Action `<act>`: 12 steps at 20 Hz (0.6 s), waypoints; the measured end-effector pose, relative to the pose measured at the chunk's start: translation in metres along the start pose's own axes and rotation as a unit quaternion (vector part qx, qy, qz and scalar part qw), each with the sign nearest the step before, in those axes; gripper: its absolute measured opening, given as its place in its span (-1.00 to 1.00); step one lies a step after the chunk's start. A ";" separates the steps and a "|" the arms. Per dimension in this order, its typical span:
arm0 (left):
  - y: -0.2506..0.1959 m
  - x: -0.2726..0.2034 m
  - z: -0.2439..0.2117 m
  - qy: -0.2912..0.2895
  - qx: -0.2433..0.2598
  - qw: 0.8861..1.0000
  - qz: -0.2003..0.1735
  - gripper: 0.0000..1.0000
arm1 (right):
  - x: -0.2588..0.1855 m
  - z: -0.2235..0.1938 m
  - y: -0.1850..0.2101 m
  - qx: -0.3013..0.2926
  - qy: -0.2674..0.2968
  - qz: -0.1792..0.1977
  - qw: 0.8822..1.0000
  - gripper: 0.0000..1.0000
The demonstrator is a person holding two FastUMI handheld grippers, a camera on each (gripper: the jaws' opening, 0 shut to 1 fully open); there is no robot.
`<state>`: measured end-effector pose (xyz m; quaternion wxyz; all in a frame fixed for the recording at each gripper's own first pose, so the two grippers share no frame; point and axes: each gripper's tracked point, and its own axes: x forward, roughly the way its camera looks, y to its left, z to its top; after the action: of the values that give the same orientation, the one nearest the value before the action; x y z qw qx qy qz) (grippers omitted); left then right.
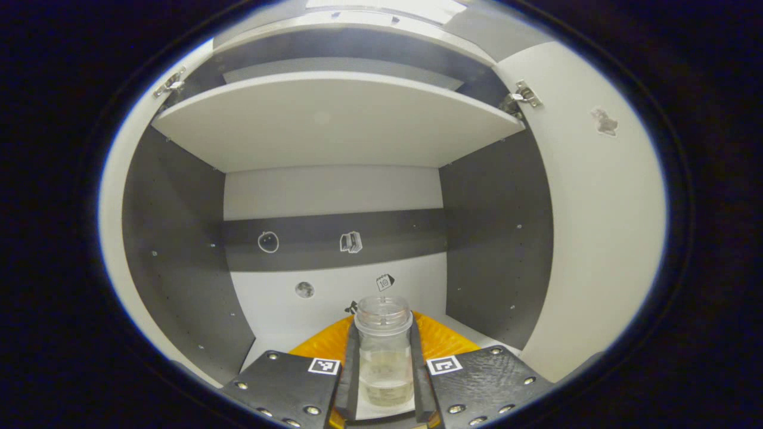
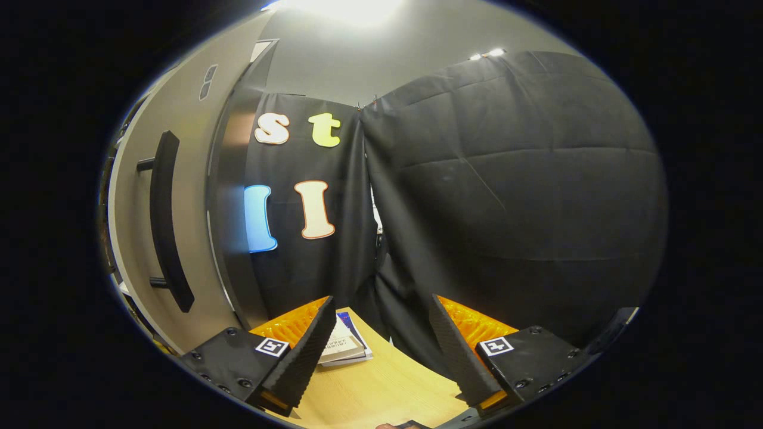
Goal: Grasp the bottle in the cabinet with the left hand and place it on the coaster, then close the right door with the right hand and the left door with the left hand.
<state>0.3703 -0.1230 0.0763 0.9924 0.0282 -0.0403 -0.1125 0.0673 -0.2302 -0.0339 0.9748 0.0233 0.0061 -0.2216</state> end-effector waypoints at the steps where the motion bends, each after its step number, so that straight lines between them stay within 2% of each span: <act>1: -0.001 -0.009 0.004 -0.002 0.000 1.000 -0.006 -0.19 | -0.001 0.002 0.000 0.001 -0.002 0.001 1.000 0.94; 9: -0.012 -0.080 0.019 -0.015 -0.017 0.999 -0.045 -0.19 | -0.016 0.013 0.004 -0.004 -0.017 0.007 1.000 0.93; 11: -0.014 -0.094 0.013 -0.014 -0.011 0.999 -0.049 -0.20 | -0.021 0.013 0.004 -0.006 -0.019 0.008 1.000 0.93; 12: -0.013 -0.101 0.009 -0.014 -0.001 0.999 -0.047 -0.20 | -0.023 0.014 0.005 -0.009 -0.020 0.009 1.000 0.99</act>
<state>0.2685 -0.1134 0.0774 0.9854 0.0272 -0.0525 -0.1599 0.0486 -0.2169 -0.0192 0.9768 0.0099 -0.0117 -0.2134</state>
